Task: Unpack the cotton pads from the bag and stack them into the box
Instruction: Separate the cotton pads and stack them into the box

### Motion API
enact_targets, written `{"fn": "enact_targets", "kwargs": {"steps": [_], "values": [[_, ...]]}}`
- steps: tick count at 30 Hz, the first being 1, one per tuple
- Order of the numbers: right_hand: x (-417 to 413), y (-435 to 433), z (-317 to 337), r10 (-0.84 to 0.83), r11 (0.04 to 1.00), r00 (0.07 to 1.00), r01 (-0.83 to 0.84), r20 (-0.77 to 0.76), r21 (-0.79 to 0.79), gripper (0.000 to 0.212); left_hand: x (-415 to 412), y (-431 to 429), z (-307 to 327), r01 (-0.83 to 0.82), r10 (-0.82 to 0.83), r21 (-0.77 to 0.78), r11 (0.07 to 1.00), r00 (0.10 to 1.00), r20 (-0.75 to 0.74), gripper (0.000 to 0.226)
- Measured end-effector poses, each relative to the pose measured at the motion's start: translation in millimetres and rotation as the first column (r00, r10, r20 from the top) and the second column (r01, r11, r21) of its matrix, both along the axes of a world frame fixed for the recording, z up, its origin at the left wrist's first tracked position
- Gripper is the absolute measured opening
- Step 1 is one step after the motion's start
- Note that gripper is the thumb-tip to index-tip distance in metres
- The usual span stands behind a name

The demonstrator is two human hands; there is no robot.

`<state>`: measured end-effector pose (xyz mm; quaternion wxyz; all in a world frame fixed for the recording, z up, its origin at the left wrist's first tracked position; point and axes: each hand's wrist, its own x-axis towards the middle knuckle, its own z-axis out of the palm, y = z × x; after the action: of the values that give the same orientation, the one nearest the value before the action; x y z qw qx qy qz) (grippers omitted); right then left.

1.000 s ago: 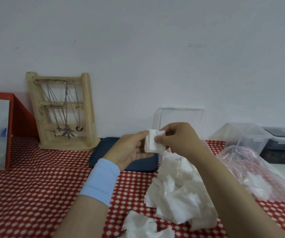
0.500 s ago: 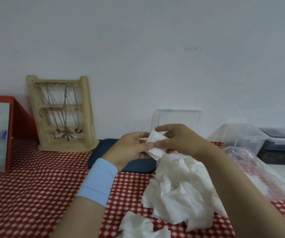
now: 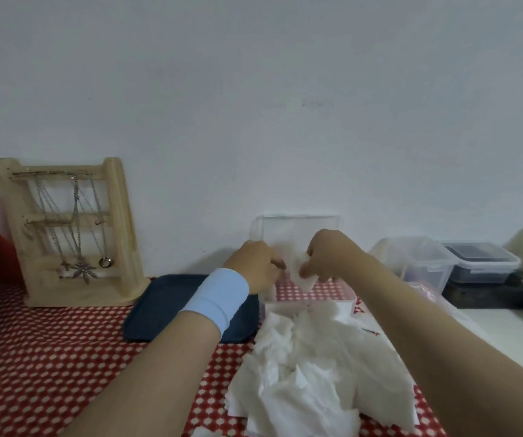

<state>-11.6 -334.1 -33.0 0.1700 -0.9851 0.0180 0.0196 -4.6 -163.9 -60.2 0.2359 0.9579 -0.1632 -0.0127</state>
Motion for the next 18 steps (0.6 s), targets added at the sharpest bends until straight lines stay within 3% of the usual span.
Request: {"fn": "enact_targets", "kwargs": {"steps": [4, 9, 12, 15, 18], "values": [[13.0, 18.9, -19.2, -0.038, 0.993, 0.999, 0.038, 0.005, -0.111, 0.026, 11.3, -0.4, -11.1, -0.011, 0.017, 0.169, 0.986, 0.999, -0.03, 0.037], [20.7, 40.7, -32.6, -0.073, 0.965, 0.997, 0.071, 0.002, -0.253, 0.027, 12.0, 12.0, -19.6, 0.028, -0.025, 0.081, 0.996, 0.999, -0.038, 0.042], [25.6, 47.5, -35.8, -0.082, 0.997, 0.994, 0.082, -0.07, 0.0, 0.025, 8.6, 18.6, -21.9, 0.052, -0.051, 0.013, 0.999, 0.999, -0.018, 0.046], [22.9, 43.7, -25.3, -0.077, 0.93, 0.956, 0.171, -0.284, 0.324, 0.034, 5.0, 25.5, -24.9, 0.074, -0.075, -0.055, 0.996, 0.997, -0.008, 0.049], [19.1, 32.3, -16.9, -0.104, 0.901, 0.928, 0.24, -0.357, 0.36, 0.033, 1.2, 28.4, -25.8, 0.079, -0.082, -0.078, 0.994, 0.996, -0.034, 0.049]]}}
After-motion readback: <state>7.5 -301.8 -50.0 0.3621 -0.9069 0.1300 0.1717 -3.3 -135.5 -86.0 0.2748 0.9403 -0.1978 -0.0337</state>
